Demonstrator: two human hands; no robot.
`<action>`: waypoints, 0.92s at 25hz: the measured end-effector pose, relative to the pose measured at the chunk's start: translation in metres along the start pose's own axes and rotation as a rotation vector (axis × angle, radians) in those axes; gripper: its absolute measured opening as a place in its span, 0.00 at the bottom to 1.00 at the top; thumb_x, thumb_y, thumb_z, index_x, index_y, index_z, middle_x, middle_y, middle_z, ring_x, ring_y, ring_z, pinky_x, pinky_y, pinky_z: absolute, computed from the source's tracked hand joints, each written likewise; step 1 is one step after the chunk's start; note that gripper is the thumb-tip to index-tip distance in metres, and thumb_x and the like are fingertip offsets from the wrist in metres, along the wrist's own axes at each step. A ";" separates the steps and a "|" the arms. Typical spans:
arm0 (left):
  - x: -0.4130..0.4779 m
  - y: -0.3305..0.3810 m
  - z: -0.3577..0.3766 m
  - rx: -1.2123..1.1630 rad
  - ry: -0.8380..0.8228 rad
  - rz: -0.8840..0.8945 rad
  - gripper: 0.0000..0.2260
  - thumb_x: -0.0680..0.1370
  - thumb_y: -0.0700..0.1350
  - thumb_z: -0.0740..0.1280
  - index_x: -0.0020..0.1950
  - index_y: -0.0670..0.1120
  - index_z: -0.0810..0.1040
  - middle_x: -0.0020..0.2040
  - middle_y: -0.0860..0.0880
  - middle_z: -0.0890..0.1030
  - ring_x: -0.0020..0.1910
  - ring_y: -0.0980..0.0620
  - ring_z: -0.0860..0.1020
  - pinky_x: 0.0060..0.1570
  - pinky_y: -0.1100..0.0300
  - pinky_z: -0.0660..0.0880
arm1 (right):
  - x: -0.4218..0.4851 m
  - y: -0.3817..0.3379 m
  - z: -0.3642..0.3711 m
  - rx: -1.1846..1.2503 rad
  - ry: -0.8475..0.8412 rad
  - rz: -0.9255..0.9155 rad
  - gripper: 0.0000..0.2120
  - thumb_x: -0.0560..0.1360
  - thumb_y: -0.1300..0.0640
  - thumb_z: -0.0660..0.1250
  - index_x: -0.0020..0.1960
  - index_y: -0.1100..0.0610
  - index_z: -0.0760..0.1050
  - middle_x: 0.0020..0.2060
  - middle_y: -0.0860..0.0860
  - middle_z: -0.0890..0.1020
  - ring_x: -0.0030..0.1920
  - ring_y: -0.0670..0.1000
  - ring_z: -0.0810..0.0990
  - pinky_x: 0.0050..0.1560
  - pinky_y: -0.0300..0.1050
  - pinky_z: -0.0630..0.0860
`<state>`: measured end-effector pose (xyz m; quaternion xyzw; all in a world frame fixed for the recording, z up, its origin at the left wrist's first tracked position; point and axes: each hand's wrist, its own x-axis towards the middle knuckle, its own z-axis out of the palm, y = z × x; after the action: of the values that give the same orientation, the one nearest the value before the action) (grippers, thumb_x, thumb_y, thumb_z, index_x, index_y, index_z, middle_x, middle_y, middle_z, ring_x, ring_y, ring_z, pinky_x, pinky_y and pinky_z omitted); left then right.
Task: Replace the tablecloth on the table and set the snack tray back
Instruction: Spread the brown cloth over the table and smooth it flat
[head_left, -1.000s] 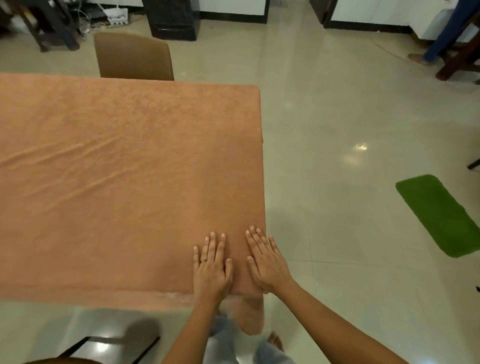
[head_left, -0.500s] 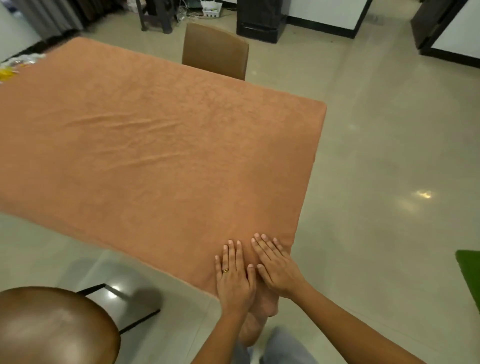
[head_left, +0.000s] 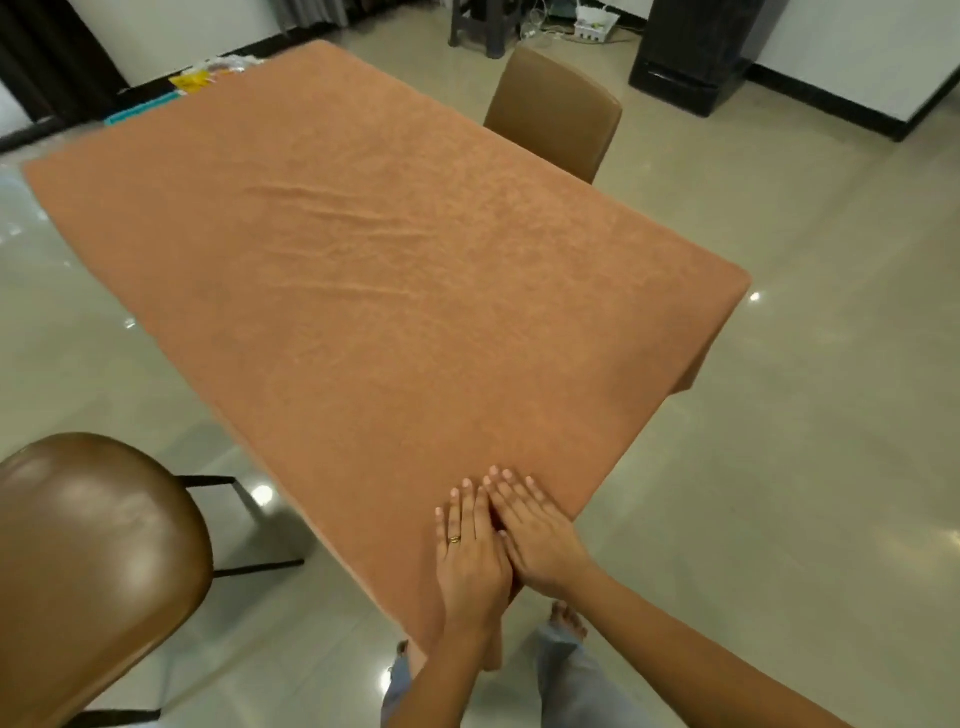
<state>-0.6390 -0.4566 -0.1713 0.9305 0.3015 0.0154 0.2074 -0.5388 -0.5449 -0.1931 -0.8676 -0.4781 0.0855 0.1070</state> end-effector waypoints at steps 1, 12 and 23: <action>0.001 0.010 0.006 -0.048 0.048 -0.083 0.25 0.77 0.49 0.53 0.72 0.41 0.66 0.70 0.41 0.71 0.71 0.45 0.68 0.73 0.51 0.49 | 0.003 0.001 0.002 0.022 -0.006 -0.046 0.28 0.79 0.51 0.52 0.76 0.59 0.55 0.76 0.53 0.57 0.76 0.51 0.55 0.73 0.50 0.50; -0.006 0.036 0.042 0.070 0.129 -0.255 0.28 0.79 0.54 0.52 0.77 0.44 0.59 0.76 0.45 0.59 0.76 0.49 0.55 0.74 0.51 0.43 | 0.022 0.161 -0.048 -0.088 -0.093 -0.071 0.29 0.79 0.48 0.48 0.77 0.59 0.50 0.76 0.54 0.52 0.77 0.54 0.53 0.75 0.47 0.42; 0.048 0.061 0.058 0.017 0.188 -0.297 0.27 0.79 0.53 0.52 0.76 0.44 0.61 0.75 0.44 0.62 0.75 0.49 0.59 0.74 0.53 0.45 | 0.053 0.125 -0.029 -0.075 -0.096 -0.287 0.29 0.79 0.48 0.51 0.77 0.59 0.56 0.76 0.54 0.59 0.76 0.51 0.56 0.73 0.51 0.53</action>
<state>-0.5569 -0.4961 -0.2044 0.8720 0.4537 0.0691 0.1704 -0.4020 -0.5682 -0.2011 -0.7885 -0.6047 0.0929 0.0625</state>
